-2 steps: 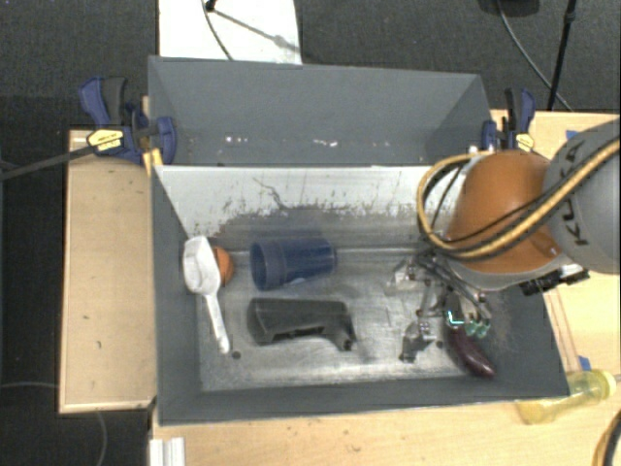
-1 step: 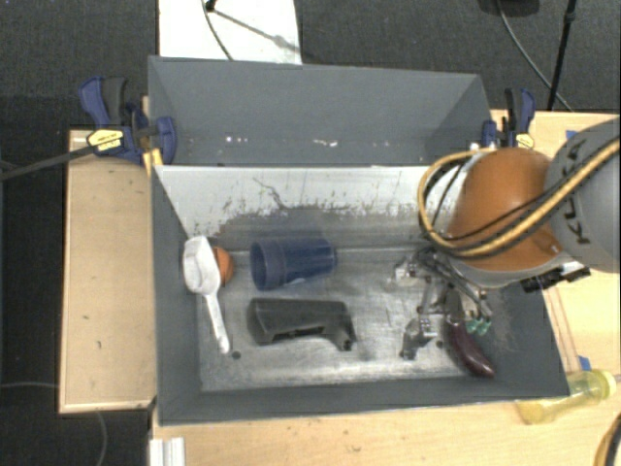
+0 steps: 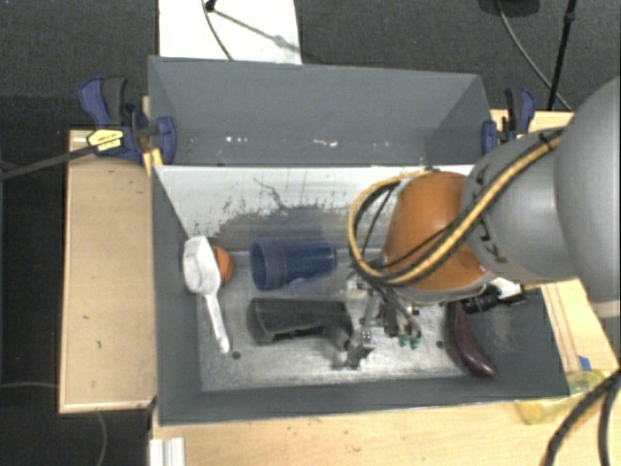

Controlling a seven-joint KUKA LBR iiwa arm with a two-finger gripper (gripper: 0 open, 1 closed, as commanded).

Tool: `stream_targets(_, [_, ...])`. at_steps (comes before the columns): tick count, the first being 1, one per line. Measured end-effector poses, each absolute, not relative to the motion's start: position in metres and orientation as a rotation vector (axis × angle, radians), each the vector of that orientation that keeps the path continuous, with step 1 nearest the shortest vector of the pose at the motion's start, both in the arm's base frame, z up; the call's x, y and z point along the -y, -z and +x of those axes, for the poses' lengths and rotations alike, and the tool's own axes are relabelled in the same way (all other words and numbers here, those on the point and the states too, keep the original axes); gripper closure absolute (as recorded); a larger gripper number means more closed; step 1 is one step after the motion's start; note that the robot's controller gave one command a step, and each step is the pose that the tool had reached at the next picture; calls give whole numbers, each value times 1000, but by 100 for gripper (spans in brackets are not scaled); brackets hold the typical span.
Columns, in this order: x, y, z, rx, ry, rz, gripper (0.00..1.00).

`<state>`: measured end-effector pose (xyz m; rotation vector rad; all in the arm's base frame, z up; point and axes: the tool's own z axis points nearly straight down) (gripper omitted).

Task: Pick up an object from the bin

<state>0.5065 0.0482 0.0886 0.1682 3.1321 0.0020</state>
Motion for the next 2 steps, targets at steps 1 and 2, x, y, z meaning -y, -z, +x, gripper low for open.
stream_targets(1, [-121, -143, 502, -3144, 1, -50, 0])
stream_targets(2, [-137, -146, 504, -3133, -6, 24, 0])
